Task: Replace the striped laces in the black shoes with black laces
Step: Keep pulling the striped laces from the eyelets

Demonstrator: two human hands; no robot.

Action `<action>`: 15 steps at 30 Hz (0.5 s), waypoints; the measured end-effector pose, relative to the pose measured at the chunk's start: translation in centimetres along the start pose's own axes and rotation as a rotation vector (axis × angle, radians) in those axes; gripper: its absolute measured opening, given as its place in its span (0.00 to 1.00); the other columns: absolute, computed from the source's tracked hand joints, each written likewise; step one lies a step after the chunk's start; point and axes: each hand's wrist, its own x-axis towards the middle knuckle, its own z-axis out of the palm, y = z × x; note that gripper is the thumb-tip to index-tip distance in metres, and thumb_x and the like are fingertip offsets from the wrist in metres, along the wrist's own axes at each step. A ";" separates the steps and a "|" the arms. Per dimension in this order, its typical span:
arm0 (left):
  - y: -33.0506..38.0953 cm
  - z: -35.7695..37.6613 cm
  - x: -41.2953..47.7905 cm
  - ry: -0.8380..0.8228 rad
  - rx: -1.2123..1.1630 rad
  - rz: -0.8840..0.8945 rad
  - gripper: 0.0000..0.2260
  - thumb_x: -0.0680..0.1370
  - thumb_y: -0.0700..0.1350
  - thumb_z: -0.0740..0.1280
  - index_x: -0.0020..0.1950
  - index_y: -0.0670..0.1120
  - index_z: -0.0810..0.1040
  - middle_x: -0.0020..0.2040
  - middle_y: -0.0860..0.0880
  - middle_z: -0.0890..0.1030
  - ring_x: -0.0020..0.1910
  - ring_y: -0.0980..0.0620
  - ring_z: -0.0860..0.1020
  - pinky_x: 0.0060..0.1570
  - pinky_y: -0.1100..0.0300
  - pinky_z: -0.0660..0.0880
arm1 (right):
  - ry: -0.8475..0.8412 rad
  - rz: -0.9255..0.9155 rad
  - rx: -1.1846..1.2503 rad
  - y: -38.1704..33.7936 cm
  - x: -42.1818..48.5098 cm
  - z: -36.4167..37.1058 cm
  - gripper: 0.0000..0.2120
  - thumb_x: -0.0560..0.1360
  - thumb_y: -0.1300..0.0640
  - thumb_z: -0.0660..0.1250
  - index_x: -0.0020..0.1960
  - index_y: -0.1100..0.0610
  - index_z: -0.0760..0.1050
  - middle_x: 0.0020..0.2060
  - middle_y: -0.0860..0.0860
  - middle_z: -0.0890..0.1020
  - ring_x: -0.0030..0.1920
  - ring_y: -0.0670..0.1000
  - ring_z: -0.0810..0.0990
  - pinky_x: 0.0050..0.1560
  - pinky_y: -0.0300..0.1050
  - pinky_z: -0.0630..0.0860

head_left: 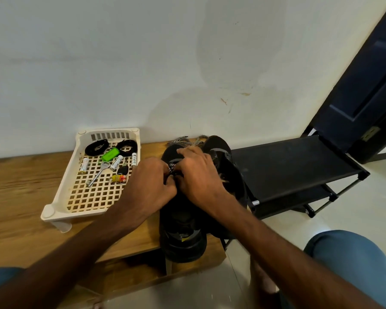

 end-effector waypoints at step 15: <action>-0.4 0.5 0.2 0.030 0.046 -0.052 0.10 0.75 0.49 0.72 0.42 0.44 0.87 0.41 0.47 0.85 0.38 0.52 0.81 0.39 0.61 0.72 | 0.369 0.255 0.309 2.9 -0.7 -2.8 0.19 0.75 0.52 0.74 0.64 0.55 0.81 0.66 0.50 0.79 0.69 0.51 0.73 0.71 0.49 0.71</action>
